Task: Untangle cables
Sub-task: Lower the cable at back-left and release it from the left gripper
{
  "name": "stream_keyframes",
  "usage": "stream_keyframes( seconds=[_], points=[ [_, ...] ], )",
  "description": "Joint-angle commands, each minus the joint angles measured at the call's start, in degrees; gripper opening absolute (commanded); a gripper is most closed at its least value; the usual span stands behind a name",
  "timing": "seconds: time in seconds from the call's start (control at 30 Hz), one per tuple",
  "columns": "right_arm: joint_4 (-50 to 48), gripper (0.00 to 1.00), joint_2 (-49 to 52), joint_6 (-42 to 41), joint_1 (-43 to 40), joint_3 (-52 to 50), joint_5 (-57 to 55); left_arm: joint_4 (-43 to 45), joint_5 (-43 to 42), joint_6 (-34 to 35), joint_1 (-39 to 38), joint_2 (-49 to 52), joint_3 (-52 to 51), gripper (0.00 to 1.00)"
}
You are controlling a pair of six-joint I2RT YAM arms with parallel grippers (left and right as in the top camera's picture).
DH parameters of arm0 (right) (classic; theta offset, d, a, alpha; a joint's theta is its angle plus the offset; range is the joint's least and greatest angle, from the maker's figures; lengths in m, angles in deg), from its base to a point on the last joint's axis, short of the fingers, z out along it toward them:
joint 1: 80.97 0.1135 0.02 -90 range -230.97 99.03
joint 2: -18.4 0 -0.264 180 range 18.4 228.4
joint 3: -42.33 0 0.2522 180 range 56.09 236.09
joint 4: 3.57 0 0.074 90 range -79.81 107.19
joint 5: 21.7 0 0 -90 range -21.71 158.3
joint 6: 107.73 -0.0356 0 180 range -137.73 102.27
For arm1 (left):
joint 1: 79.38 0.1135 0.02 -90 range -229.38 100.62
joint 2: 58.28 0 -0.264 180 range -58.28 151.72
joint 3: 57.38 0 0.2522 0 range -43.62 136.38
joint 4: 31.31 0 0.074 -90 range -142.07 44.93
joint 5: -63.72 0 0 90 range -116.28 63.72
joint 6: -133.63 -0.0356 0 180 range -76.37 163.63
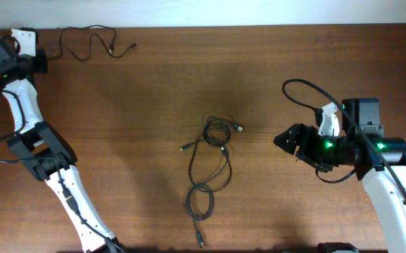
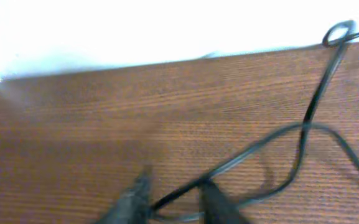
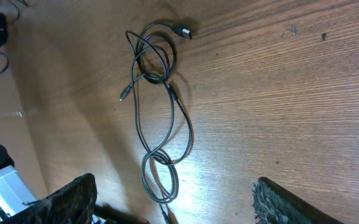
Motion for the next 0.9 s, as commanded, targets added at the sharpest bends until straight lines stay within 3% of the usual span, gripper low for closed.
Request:
stream_keyframes(
  seconds=[0.0,0.17,0.33,0.4,0.47,0.5,0.53,0.57,0.77,0.8,0.87],
  points=[
    [0.0,0.81,0.3,0.6,0.4,0.3,-0.2,0.3,-0.4,-0.3,0.2,1.0,0.9,0.0],
    [0.3,0.81,0.3,-0.7,0.4,0.3,-0.3,2.4,2.3,-0.3,0.9,0.7,4.4,0.0],
    [0.3,0.81,0.3,-0.7,0.4,0.3,-0.3,2.3,19.6,-0.3,1.6,0.7,14.4,0.0],
    [0.4,0.81,0.3,-0.7,0.4,0.3,-0.3,1.6,20.4,-0.3,2.3,0.7,15.0,0.0],
    [0.4,0.81,0.3,-0.7,0.4,0.3,-0.3,-1.1,20.4,-0.3,2.8,0.7,15.0,0.3],
    [0.4,0.81,0.3,-0.7,0.4,0.3,-0.3,-2.1,20.3,-0.3,3.0,0.7,15.0,0.34],
    [0.4,0.8,0.3,-0.7,0.4,0.3,-0.3,-3.1,19.3,-0.3,3.1,0.7,15.0,0.88],
    [0.4,0.81,0.3,-0.7,0.4,0.3,-0.3,-3.9,17.5,-0.3,3.2,0.7,14.9,0.99],
    [0.4,0.81,0.3,-0.7,0.4,0.3,-0.3,-7.5,13.4,0.3,2.4,0.7,14.9,0.99],
    [0.4,0.81,0.3,-0.7,0.4,0.3,-0.3,-7.6,11.9,4.7,2.0,0.7,14.9,0.99],
    [0.4,0.81,0.3,-0.7,0.4,0.3,-0.3,-6.7,1.0,16.8,0.9,0.7,14.9,0.99]
  ],
)
